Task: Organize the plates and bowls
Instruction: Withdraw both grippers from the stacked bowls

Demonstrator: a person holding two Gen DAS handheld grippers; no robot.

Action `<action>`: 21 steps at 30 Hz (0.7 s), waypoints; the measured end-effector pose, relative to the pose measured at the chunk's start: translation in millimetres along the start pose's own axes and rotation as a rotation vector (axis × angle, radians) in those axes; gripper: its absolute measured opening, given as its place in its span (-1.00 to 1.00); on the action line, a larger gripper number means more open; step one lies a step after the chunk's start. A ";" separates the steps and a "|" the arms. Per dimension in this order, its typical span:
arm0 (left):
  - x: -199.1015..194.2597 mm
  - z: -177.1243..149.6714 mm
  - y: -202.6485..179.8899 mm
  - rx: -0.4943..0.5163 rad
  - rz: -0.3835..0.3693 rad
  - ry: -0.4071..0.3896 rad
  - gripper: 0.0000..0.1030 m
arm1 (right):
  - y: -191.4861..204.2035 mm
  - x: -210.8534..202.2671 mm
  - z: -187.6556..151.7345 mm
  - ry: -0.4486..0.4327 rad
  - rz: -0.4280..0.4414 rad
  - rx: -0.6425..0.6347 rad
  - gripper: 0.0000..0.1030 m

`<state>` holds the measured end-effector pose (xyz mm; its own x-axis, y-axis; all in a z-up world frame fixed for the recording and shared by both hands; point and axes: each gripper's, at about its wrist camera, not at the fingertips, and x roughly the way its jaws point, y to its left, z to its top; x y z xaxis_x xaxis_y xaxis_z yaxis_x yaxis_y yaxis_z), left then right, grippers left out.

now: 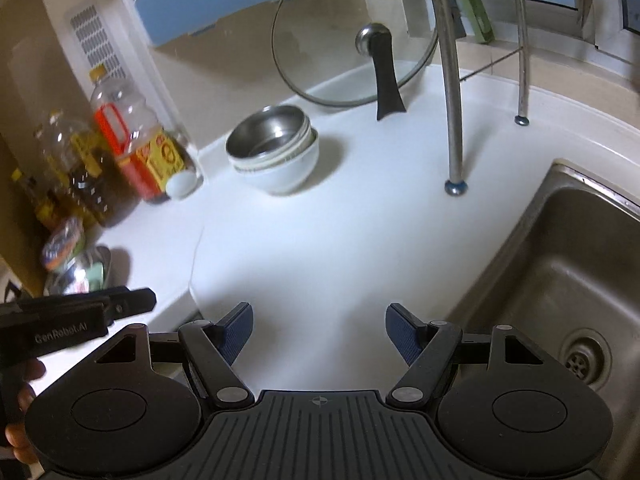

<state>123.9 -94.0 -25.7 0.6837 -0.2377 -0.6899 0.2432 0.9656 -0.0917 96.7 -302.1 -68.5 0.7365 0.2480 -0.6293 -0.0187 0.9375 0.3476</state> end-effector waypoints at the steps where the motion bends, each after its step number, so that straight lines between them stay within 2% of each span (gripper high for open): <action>1: -2.4 -3.4 -0.3 -0.002 0.002 0.002 -0.43 | 0.5 -1.4 -4.6 0.006 -0.002 -0.006 0.42; 10: -20.7 -32.7 -5.4 -0.006 0.032 0.022 -0.43 | 3.6 -12.3 -35.8 0.050 -0.005 -0.028 0.42; 21: -38.9 -51.9 -3.7 -0.021 0.061 0.032 -0.43 | 10.7 -19.2 -52.1 0.074 0.010 -0.042 0.42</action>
<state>60.8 -82.8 -35.9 0.6744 -0.1752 -0.7173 0.1873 0.9803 -0.0632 47.1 -284.1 -88.9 0.6839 0.2738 -0.6762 -0.0552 0.9437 0.3262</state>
